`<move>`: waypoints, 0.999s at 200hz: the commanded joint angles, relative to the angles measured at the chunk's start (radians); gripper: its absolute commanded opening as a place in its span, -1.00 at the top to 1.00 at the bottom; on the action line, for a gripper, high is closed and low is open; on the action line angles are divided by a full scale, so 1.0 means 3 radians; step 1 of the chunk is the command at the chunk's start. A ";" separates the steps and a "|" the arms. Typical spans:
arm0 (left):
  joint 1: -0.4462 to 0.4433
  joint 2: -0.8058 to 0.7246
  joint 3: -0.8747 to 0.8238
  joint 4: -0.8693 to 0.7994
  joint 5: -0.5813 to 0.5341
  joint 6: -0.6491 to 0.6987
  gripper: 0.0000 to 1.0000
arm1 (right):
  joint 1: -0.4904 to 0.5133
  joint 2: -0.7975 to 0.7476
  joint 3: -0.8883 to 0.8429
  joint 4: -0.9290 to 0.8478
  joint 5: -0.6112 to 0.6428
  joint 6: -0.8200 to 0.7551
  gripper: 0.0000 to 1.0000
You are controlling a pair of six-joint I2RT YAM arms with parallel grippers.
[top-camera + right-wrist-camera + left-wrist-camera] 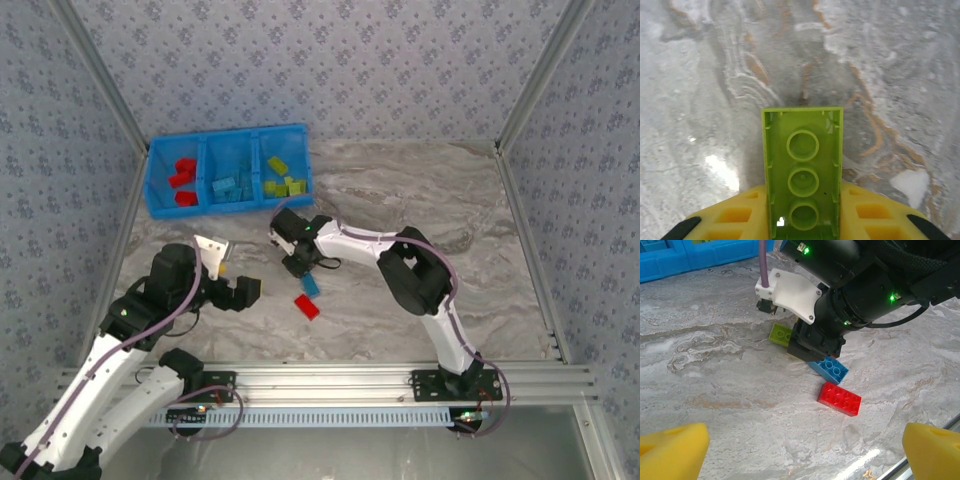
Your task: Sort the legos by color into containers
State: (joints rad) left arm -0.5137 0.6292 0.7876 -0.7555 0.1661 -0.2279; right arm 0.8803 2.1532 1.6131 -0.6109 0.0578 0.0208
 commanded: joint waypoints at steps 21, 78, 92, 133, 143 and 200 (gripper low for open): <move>0.0075 -0.0030 0.0006 0.0074 0.0004 0.0018 -0.98 | -0.0073 -0.0613 0.0006 0.0234 0.0093 0.0158 0.56; 0.0226 -0.0068 -0.0012 0.0097 0.0001 0.0013 -0.98 | -0.0352 -0.0386 0.0696 0.0860 0.0632 0.0422 0.53; 0.0249 -0.0069 -0.0008 0.0093 0.0000 0.0023 -0.98 | -0.0419 -0.0019 0.1115 0.0835 0.0730 0.0455 0.54; 0.0260 -0.0068 -0.0028 0.0105 0.0035 0.0022 -0.98 | -0.0484 0.0928 0.2399 0.0639 0.0740 0.0266 0.53; 0.0260 -0.0055 -0.0028 0.0100 0.0037 0.0030 -0.98 | -0.0489 0.1106 0.2675 0.0571 0.0731 0.0214 0.52; 0.0261 -0.0047 -0.0023 0.0079 0.0017 0.0048 -0.98 | -0.0480 0.1263 0.3146 0.0471 0.0515 0.0064 -0.02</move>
State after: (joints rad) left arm -0.4427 0.6163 0.7803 -0.7513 0.1654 -0.2279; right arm 0.7311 2.5660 2.4680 -0.4381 0.2298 0.0620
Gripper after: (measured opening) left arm 0.993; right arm 0.493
